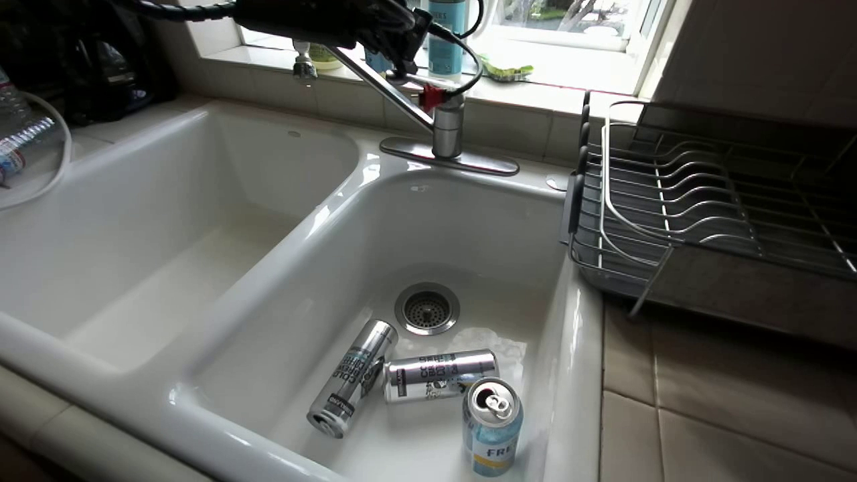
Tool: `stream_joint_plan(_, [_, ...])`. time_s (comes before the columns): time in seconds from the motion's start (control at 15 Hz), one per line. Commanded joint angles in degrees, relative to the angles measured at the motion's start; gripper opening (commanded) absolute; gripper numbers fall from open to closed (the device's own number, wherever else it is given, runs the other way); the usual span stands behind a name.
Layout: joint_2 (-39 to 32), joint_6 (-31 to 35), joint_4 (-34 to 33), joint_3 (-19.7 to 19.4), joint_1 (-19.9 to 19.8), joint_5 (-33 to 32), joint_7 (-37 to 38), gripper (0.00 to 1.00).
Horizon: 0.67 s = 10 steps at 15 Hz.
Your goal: Close the tap
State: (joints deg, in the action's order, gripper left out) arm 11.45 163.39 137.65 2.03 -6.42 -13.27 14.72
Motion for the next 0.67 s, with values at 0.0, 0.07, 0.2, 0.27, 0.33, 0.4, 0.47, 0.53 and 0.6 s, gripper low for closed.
stream_joint_plan(0.0, [5.34, 0.37, 3.49, 2.52, -2.39, -5.39, 5.81, 0.00])
stream_joint_plan(0.07, [6.56, -0.13, 3.92, 3.08, -2.67, -6.19, 6.78, 0.00])
stream_joint_plan(0.2, [8.68, -2.39, 4.50, 3.71, -2.25, -6.00, 7.55, 0.00])
stream_joint_plan(0.27, [9.83, -3.96, 4.97, 3.88, -1.55, -4.95, 7.40, 0.00])
stream_joint_plan(0.33, [11.01, -6.03, 5.40, 4.00, -0.58, -3.83, 6.73, 0.00])
stream_joint_plan(0.4, [12.12, -7.82, 5.76, 4.77, -0.18, -1.76, 4.89, 0.26])
stream_joint_plan(0.47, [13.48, -10.32, 6.13, 5.25, 0.55, -1.28, 4.42, 0.28])
stream_joint_plan(0.53, [14.73, -12.41, 6.52, 5.66, 1.33, -0.72, 4.06, 0.34])
stream_joint_plan(0.6, [15.79, -14.65, 6.75, 5.62, 2.69, 0.48, 3.00, 0.42])
